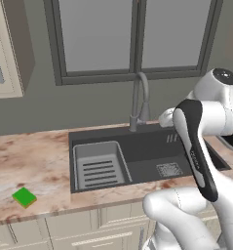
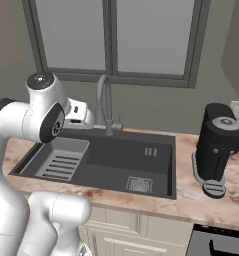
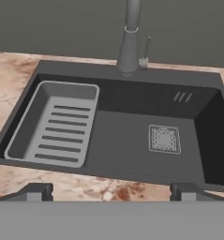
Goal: Soak the sponge with water for a few seconds and then drop it inside the sink.
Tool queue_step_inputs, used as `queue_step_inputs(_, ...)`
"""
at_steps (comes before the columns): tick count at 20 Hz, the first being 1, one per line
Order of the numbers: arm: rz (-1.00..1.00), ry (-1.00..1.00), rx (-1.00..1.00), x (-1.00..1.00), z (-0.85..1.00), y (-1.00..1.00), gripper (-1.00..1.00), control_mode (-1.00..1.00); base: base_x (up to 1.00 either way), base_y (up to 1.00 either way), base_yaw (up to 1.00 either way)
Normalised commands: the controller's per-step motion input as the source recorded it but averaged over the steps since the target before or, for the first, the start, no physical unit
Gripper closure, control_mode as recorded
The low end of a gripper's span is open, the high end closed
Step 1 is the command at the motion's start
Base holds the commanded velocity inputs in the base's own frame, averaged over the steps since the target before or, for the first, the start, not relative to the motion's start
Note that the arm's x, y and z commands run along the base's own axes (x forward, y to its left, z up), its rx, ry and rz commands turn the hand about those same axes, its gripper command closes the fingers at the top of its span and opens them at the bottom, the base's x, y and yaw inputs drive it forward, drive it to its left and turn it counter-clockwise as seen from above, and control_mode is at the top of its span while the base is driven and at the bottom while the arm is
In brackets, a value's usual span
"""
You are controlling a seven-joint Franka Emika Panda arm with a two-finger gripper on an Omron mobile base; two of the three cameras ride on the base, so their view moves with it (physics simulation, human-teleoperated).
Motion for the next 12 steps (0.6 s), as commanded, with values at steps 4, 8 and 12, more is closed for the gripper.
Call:
queue_step_inputs(4, 0.0, 0.0, 0.0, 0.0, 0.19, -0.45, -1.0, -1.0, 0.0, 0.0, 0.0)
queue_step_inputs(8, 0.0, 0.0, 0.0, 0.0, 0.13, -0.48, -1.0, -1.0, 0.0, 0.0, 0.0)
queue_step_inputs(12, 0.0, 0.0, 0.0, 0.0, 0.07, -0.46, -1.0, -1.0, 0.0, 0.0, 0.0)
